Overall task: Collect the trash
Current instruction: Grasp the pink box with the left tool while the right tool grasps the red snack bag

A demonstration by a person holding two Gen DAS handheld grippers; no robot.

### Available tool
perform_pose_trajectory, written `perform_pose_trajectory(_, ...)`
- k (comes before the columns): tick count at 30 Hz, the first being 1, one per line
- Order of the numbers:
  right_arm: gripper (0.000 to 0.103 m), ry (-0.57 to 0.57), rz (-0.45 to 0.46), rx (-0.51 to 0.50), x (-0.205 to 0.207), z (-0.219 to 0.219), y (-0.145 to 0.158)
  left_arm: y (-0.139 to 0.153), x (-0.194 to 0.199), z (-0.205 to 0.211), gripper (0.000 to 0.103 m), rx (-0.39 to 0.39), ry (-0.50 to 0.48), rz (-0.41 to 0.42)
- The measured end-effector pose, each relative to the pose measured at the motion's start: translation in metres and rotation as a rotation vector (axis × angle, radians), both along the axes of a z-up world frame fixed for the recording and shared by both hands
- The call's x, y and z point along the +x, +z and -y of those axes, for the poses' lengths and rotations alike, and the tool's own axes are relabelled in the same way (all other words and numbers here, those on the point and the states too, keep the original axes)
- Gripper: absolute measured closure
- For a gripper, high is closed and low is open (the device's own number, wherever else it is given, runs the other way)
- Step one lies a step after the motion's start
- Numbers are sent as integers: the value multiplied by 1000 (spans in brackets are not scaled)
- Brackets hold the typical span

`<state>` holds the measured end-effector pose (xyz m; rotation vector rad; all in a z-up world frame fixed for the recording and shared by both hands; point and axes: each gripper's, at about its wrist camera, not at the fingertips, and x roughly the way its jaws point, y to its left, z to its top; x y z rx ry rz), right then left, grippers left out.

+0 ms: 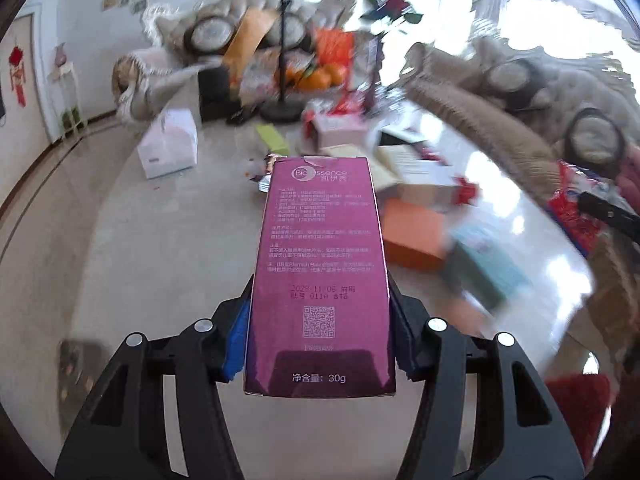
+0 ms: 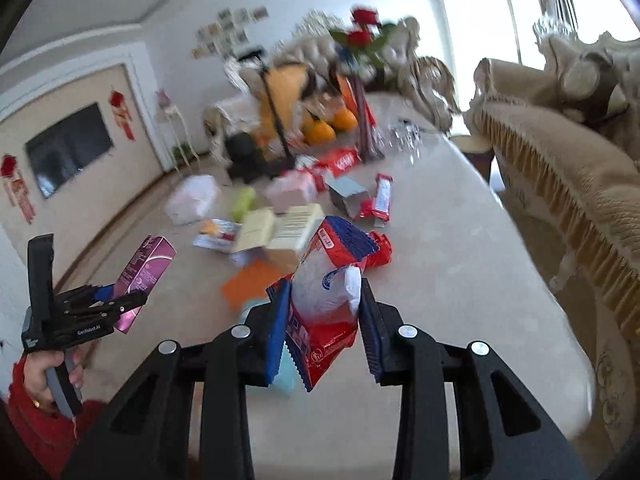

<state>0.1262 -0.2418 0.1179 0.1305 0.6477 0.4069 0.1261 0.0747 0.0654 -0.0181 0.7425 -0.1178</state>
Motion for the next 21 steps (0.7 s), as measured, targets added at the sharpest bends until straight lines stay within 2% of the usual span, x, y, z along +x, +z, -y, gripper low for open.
perform_pose_trajectory(2, 71, 40, -8, 25, -38, 3, -5, 4, -52, 7, 46, -12, -44, 31)
perform_pose_trajectory(4, 71, 78, -63, 46, -82, 1, -25, -7, -101, 19, 46, -17, -96, 13)
perform_pose_trajectory(6, 71, 98, -144, 56, -114, -4, -52, -28, -134, 30, 46, -43, -139, -51)
perform_pose_trajectory(8, 71, 101, -263, 61, -141, -14, -92, -68, -161, 43, 46, -84, -180, -178)
perform_pose_trajectory(9, 71, 112, -352, 62, -153, -21, -121, -84, -166, 47, 46, -85, -184, -224)
perform_pose_trajectory(11, 71, 111, -472, 63, -165, -31, -164, -134, -172, 60, 46, -52, -179, -349)
perform_pose_trajectory(14, 71, 106, -585, 4, -173, -43, -213, -187, -169, 68, 46, -47, -178, -480)
perform_pose_trajectory(18, 71, 118, -649, -57, -170, -52, -246, -226, -159, 79, 46, -43, -203, -581)
perform_pose_trajectory(20, 70, 123, -645, -93, -171, -56, -253, -234, -156, 85, 46, -40, -218, -595)
perform_pose_trajectory(21, 66, 139, -653, -96, -168, -57, -256, -237, -155, 87, 45, -26, -216, -595)
